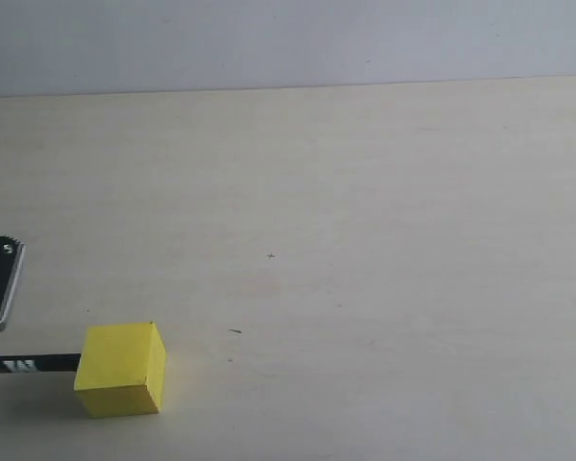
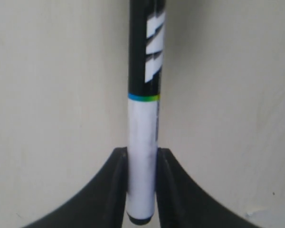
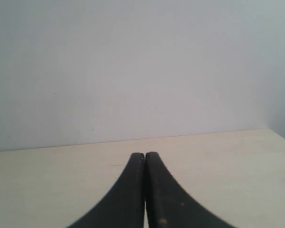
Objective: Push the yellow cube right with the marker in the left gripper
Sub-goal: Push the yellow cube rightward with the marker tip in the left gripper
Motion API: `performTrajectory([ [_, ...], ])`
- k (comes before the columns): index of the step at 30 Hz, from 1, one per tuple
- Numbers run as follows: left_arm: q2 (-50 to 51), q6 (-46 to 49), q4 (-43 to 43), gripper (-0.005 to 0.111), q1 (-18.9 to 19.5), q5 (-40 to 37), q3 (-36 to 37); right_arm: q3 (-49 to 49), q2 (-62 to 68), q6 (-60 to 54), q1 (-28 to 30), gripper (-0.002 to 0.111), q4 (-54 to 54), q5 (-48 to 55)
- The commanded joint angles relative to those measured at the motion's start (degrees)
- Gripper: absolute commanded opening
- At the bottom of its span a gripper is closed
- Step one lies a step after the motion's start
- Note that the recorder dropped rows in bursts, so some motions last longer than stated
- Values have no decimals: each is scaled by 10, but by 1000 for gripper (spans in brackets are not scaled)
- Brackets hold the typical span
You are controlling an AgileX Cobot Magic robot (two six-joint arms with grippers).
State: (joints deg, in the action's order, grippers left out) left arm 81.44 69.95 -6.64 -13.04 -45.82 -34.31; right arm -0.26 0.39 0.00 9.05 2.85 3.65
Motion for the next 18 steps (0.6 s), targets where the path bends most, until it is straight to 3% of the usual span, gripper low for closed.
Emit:
performTrajectory([
  [1,0,2,26,0,-81,7,-16,3,-4,0,3,0,1,-1],
  [4,0,-15,4,0,-84,-1,-16,3,-4,0,3,0,1,-1],
  [11,0,-42,-35,0,3,-21,3,3,-4,0,3,0,1,-1],
  [15,0,-40,-36,0,3,-5,3,3,-4,0,3,0,1,-1],
  [18,0,-32,-32,0,-22,5,3,3,-4,0,3,0,1,-1],
])
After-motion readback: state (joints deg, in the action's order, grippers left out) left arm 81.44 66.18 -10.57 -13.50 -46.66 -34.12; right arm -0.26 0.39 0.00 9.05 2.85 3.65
